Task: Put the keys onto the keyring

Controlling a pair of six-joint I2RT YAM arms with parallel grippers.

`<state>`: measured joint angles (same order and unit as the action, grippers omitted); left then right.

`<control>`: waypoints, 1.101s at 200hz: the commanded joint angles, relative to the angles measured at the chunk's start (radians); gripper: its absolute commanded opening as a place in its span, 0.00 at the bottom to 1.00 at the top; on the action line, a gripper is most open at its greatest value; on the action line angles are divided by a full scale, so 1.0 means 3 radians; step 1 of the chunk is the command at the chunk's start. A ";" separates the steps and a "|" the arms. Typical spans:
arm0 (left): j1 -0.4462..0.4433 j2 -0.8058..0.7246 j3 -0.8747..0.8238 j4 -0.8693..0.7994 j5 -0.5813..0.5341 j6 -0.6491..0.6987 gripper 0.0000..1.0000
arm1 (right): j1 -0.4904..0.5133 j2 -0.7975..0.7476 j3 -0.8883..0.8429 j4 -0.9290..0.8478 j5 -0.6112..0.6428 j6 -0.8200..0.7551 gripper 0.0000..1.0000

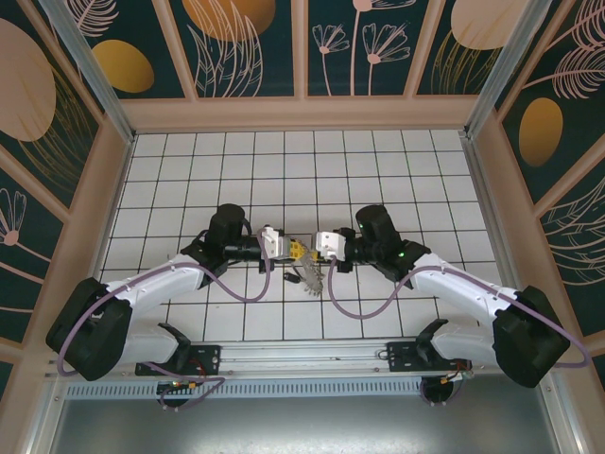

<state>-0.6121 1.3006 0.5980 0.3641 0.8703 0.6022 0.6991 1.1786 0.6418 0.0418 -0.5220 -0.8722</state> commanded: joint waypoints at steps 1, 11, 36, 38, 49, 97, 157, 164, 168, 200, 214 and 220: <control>-0.0011 -0.0015 0.0007 0.0118 0.0197 0.0075 0.00 | -0.0004 -0.0145 0.0051 -0.0061 -0.0163 -0.0135 0.13; -0.0011 -0.0011 0.0001 0.0145 0.0199 0.0053 0.00 | 0.0001 -0.0159 0.0039 -0.0056 -0.0176 -0.0140 0.11; -0.0013 0.0009 0.0001 0.0232 0.0194 -0.0013 0.00 | 0.0012 -0.0165 0.0056 -0.0084 -0.0258 -0.0141 0.09; -0.0015 0.0010 0.0001 0.0237 0.0197 -0.0015 0.00 | 0.0016 -0.0164 0.0058 -0.0088 -0.0259 -0.0140 0.09; -0.0008 0.0021 0.0002 0.0265 0.0202 -0.0035 0.00 | 0.0027 -0.0170 0.0059 -0.0102 -0.0254 -0.0132 0.09; -0.0010 0.0106 0.0016 0.0277 0.0240 -0.0003 0.00 | -0.0009 -0.0288 -0.0042 0.0026 0.0047 0.0045 0.19; -0.0010 0.0312 0.0203 0.0052 0.0495 0.0123 0.00 | -0.0111 -0.0399 0.0075 -0.0482 -0.0217 0.0141 0.05; -0.0012 0.0321 0.0208 0.0058 0.0494 0.0122 0.00 | -0.0111 -0.0463 0.0024 -0.0438 -0.0223 0.0167 0.09; -0.0012 0.0325 0.0207 0.0063 0.0496 0.0125 0.00 | -0.0111 -0.0496 0.0003 -0.0423 -0.0230 0.0184 0.11; -0.0010 0.0311 0.0196 0.0121 0.0502 0.0084 0.00 | -0.0099 -0.0554 -0.0079 -0.0421 -0.0274 0.0192 0.18; -0.0010 0.0305 0.0197 0.0127 0.0500 0.0079 0.00 | -0.0090 -0.0520 -0.0081 -0.0435 -0.0302 0.0185 0.20; -0.0010 0.0304 0.0198 0.0132 0.0499 0.0076 0.00 | -0.0090 -0.0501 -0.0069 -0.0437 -0.0313 0.0186 0.21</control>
<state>-0.6121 1.3972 0.6304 0.3847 0.9726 0.6090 0.6674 1.0214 0.6338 -0.0795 -0.5709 -0.8246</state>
